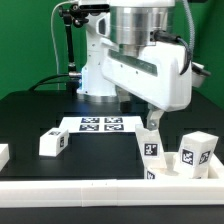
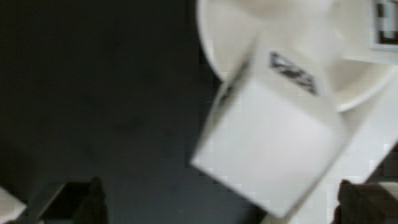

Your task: Assemble stool

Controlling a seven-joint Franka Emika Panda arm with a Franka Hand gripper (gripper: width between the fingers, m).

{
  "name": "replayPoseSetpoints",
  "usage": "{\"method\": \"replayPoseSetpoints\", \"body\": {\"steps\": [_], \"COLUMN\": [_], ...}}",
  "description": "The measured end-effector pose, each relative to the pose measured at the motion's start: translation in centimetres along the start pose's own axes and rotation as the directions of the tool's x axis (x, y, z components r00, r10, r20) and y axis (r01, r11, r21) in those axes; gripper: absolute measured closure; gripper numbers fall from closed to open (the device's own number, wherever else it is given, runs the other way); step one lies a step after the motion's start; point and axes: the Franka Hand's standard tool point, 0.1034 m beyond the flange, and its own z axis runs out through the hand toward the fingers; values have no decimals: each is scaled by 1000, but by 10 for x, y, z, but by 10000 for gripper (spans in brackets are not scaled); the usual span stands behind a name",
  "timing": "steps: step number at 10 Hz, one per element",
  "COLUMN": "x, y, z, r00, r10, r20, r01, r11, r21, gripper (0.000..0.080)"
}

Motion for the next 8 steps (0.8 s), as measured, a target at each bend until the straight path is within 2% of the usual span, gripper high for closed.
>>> {"method": "replayPoseSetpoints", "body": {"steps": [1,2,5,7,8], "x": [4,9,7,8,11], "y": [16,26,23,24,29], "z": [1,2,4,4,5], "r00": [998,996,992,952,898], "r10": [-68,-86,-125,-305,-439], "r20": [1,-1,-2,-1,-1], "r01": [68,86,125,305,439], "r11": [998,996,992,952,898], "r21": [-2,-6,-6,-8,-14], "gripper": [151,151,151,151,151]}}
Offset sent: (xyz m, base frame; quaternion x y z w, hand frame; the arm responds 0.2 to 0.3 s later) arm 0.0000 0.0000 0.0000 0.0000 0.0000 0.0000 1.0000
